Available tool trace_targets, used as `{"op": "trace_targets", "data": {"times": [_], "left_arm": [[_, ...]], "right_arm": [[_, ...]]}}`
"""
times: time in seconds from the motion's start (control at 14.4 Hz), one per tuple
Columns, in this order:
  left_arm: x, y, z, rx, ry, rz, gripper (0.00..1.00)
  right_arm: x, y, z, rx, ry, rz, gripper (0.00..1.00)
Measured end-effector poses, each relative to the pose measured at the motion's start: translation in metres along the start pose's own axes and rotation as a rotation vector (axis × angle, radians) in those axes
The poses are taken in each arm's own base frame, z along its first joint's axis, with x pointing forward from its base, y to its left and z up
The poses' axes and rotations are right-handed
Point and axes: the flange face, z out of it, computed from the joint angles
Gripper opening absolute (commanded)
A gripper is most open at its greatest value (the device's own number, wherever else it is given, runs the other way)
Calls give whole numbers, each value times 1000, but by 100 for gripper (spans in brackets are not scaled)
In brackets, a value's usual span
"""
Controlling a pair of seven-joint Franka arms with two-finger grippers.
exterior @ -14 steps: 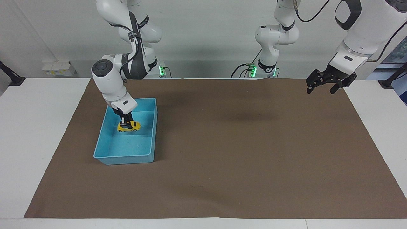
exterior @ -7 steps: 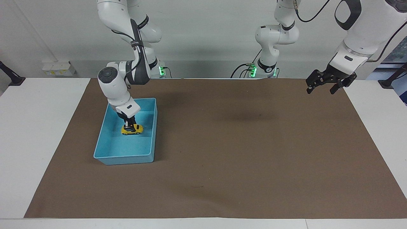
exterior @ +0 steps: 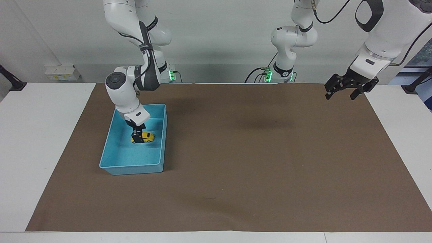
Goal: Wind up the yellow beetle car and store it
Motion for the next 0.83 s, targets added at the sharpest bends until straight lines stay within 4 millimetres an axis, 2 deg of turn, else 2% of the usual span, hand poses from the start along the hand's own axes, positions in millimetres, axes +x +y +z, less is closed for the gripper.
{"op": "trace_targets", "data": {"times": [0.21,0.42,0.56,0.83], "left_arm": [[0,0,0,0,0,0,100],[0,0,0,0,0,0,100],[0,0,0,0,0,0,100],[0,0,0,0,0,0,100]], "right_arm": [[6,14,-34,25,-3,98,100],[23,31,-88,33,-7,241,100],[27,40,-124,19,-8,345,100],[27,48,-169,-23,0,529,100]]}}
